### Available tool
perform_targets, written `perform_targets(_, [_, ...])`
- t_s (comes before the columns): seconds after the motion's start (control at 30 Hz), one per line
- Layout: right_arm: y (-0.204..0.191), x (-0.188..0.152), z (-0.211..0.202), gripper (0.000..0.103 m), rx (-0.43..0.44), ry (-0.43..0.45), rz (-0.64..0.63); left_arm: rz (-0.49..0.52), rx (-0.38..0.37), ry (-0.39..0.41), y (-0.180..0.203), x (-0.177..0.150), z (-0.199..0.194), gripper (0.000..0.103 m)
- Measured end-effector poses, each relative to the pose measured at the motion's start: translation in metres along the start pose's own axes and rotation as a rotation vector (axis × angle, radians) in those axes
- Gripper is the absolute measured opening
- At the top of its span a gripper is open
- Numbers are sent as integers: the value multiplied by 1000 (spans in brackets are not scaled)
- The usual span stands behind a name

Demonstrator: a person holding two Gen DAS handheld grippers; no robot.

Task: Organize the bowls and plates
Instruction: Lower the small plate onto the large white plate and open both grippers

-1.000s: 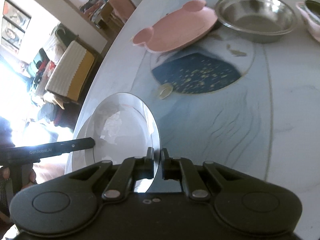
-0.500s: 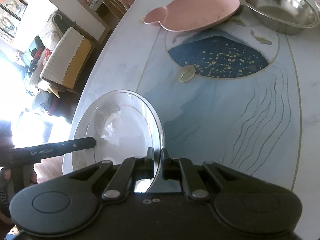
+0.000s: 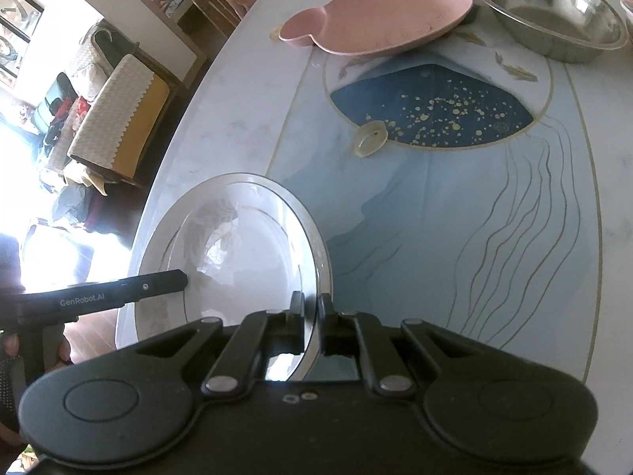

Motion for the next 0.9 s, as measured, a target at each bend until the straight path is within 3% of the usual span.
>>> perform_targets(0.43, [-3, -1, 3, 7, -2, 6, 7, 22, 11, -14, -7, -1, 6, 9])
perform_targets(0.9, [-12, -9, 22, 9, -12, -2, -18, 170, 68, 90, 6, 8, -21, 9])
Point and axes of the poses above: each gripper's, at about its wrist camera, not at the fingertips, and z roughly the way its jaws point, y to its right, x to its top, the point moved 6 cm from there along z, roughly the way its jaws point, and after that the axes turned 9 degrees about y, right-handed, at the moved point
